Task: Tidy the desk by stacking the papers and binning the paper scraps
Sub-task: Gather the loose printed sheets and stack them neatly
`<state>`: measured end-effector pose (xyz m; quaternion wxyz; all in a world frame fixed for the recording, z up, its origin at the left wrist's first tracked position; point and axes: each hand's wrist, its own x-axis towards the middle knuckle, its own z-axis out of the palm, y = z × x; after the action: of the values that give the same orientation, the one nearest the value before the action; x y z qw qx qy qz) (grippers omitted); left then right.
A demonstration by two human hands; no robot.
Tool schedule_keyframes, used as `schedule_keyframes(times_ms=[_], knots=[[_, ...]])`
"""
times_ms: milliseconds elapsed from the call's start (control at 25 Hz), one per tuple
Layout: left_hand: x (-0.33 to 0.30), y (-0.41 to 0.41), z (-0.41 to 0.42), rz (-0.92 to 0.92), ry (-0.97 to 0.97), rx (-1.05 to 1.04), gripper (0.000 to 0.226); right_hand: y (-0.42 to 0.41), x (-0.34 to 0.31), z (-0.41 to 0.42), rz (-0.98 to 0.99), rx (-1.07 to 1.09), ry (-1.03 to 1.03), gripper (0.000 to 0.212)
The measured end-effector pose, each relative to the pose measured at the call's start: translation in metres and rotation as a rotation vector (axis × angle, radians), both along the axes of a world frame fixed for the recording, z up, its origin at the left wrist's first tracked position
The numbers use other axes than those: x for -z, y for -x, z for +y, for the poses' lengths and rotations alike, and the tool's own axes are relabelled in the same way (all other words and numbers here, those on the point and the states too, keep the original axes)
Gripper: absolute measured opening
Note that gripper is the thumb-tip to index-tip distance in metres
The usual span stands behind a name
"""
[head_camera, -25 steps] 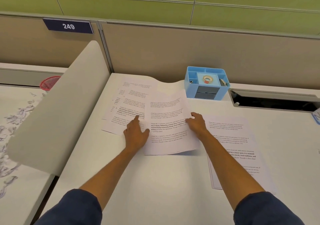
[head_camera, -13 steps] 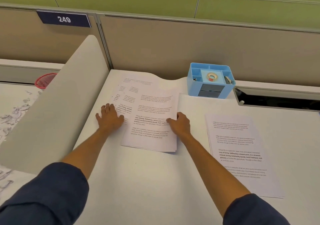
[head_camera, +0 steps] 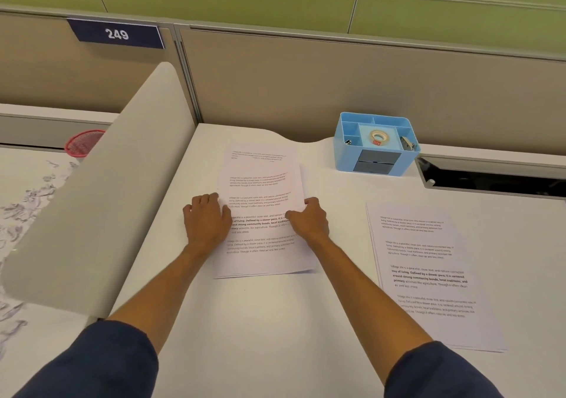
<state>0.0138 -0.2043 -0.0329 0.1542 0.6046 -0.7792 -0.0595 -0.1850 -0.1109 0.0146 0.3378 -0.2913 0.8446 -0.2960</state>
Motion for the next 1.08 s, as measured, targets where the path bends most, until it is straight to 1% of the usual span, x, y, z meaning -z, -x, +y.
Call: schedule_keyframes(times_ms=[40, 120, 200, 440, 480, 520, 600, 640, 680, 760, 800, 880, 920, 1000, 1080], knots=[[-0.003, 0.002, -0.001, -0.002, -0.051, -0.056, 0.049, 0.000, 0.000, 0.002, -0.003, 0.003, 0.000, 0.052], [-0.008, 0.007, -0.004, -0.038, -0.187, -0.155, 0.068, 0.000, 0.000, 0.005, -0.006, 0.006, 0.004, 0.055], [-0.011, 0.013, -0.006, -0.066, -0.260, -0.167, 0.078, -0.001, -0.002, 0.006, -0.004, 0.000, -0.004, 0.059], [-0.016, 0.025, -0.008, 0.105, -0.400, -0.261, 0.070, -0.005, -0.004, 0.000, 0.002, -0.085, -0.038, 0.066], [-0.018, 0.023, -0.010, 0.172, -0.439, -0.246, 0.068, -0.006, -0.003, 0.000, 0.008, -0.094, -0.036, 0.067], [-0.020, 0.020, -0.013, 0.303, -0.492, -0.229, 0.063, -0.007, -0.003, 0.002, 0.009, -0.096, -0.034, 0.067], [-0.028, 0.016, -0.014, 0.687, -0.617, -0.227, 0.050, -0.006, -0.004, 0.006, 0.001, -0.090, -0.029, 0.066], [-0.034, 0.014, -0.013, 0.842, -0.670, -0.238, 0.047, -0.004, -0.004, 0.008, -0.007, -0.091, -0.023, 0.066], [-0.041, 0.012, -0.011, 0.954, -0.701, -0.250, 0.043, -0.002, -0.002, 0.012, -0.021, -0.093, -0.010, 0.065], [-0.053, 0.005, -0.003, 1.073, -0.783, -0.200, 0.026, 0.003, -0.004, 0.028, -0.064, -0.105, 0.043, 0.065], [-0.056, 0.000, 0.000, 1.086, -0.863, -0.167, 0.023, 0.006, -0.002, 0.034, -0.095, -0.103, 0.054, 0.066], [-0.054, -0.009, 0.002, 1.066, -1.053, -0.115, 0.032, 0.012, 0.005, 0.039, -0.134, -0.098, 0.050, 0.068], [-0.049, -0.012, 0.004, 1.044, -1.112, -0.099, 0.036, 0.014, 0.008, 0.042, -0.145, -0.099, 0.041, 0.067], [-0.042, -0.015, 0.011, 0.999, -1.144, -0.084, 0.038, 0.017, 0.012, 0.049, -0.140, -0.102, 0.032, 0.059], [-0.041, -0.014, 0.023, 0.920, -1.070, -0.059, 0.036, 0.019, 0.011, 0.060, -0.140, -0.116, 0.047, 0.050]])
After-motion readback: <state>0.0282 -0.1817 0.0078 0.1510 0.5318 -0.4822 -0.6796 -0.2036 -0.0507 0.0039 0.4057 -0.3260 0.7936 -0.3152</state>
